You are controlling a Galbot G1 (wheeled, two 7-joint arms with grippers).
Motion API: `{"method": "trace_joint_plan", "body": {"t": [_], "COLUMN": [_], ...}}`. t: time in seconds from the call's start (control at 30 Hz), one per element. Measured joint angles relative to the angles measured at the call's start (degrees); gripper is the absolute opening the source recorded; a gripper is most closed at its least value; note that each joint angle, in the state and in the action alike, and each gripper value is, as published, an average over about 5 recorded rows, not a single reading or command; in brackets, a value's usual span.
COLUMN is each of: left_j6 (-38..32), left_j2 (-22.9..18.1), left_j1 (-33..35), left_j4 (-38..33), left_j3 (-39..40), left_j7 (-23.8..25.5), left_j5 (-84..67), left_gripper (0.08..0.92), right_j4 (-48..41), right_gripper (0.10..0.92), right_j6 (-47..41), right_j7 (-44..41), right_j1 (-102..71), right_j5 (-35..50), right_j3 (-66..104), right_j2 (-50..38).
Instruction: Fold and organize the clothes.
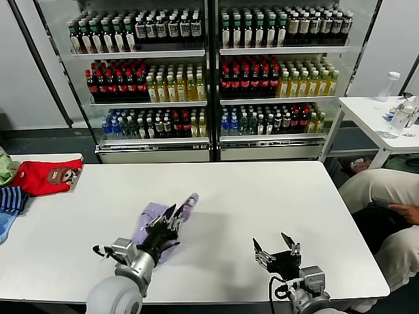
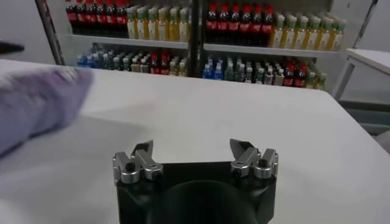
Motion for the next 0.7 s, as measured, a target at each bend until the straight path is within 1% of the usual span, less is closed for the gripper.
{"method": "trace_joint_plan", "body": {"t": [0.07, 0.17, 0.33, 0.47, 0.57, 0.7], "left_j6": [-0.78, -2.08, -4.53, -6.72, -8.37, -10.34], "left_j2": [0.30, 2.07, 6.56, 8.68, 9.19, 8.98], "left_j1": [-1.06, -2.04, -2.05, -0.62, 0.91, 3.10], "left_j4": [-0.54, -1.02, -0.16, 0.53, 0.73, 1.26], "left_j3": [-0.35, -2.67, -9.78, -14.46, -16.60, -18.76], "left_j7": [-0.37, -0.99, -1.60, -1.56, -1.26, -0.86], "left_j5": [0.64, 1.49, 2.69, 3.75, 4.66, 5.88], "left_gripper": [0.414, 0.500, 0.639, 0.756, 0.808, 0.822], "right_j4": [-0.26, -0.99, -3.27, -5.94, -8.10, -11.20], "right_gripper": [0.823, 0.823, 0.823, 0.823, 0.823, 0.823], "right_j6": [-0.01, -0.01, -0.04, -0.10, -0.13, -0.13], "right_j7": [-0.26, -0.65, -0.52, 0.64, 2.10, 4.66], "right_j1": [0.30, 1.07, 4.02, 7.95, 10.96, 14.38], "right_j5": [0.28, 0.85, 2.11, 3.76, 5.44, 8.11], "right_j3": [0.49, 1.00, -0.04, -3.72, -8.02, -14.10], "right_j2": [-0.37, -0.83, -0.56, 0.81, 2.38, 4.68]}}
